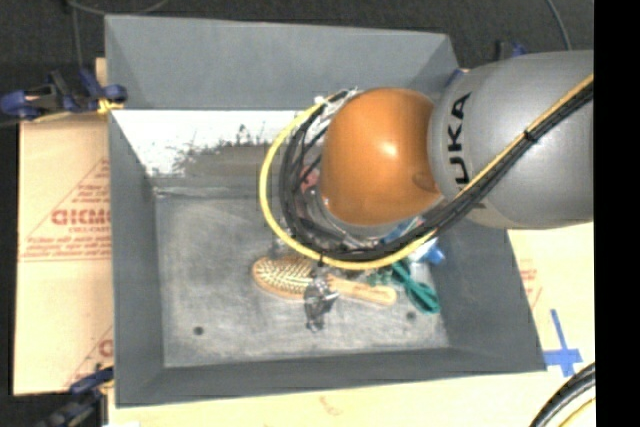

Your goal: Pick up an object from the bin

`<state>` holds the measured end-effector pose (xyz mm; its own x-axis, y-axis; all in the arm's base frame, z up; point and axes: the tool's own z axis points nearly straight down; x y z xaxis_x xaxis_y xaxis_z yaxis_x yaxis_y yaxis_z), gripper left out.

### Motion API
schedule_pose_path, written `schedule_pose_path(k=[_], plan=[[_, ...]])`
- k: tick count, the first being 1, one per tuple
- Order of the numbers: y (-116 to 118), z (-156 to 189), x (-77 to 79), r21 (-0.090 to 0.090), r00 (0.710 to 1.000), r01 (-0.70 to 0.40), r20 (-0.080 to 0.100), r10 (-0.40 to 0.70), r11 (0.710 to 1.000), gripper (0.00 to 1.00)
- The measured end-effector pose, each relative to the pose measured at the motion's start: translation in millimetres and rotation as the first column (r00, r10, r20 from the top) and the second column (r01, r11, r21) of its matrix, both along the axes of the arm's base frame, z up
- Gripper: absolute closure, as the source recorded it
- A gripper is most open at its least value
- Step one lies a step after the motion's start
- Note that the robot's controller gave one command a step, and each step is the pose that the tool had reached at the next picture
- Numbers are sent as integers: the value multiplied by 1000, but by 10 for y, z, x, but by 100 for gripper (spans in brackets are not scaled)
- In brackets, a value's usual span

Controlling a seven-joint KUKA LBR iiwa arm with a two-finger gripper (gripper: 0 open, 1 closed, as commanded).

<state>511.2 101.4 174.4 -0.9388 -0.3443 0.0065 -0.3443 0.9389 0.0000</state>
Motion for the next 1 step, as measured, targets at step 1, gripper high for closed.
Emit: schedule_pose_path(k=[1], plan=[[-56, -254, 198, 7, 998, 65, 19, -65, 998, 0]])
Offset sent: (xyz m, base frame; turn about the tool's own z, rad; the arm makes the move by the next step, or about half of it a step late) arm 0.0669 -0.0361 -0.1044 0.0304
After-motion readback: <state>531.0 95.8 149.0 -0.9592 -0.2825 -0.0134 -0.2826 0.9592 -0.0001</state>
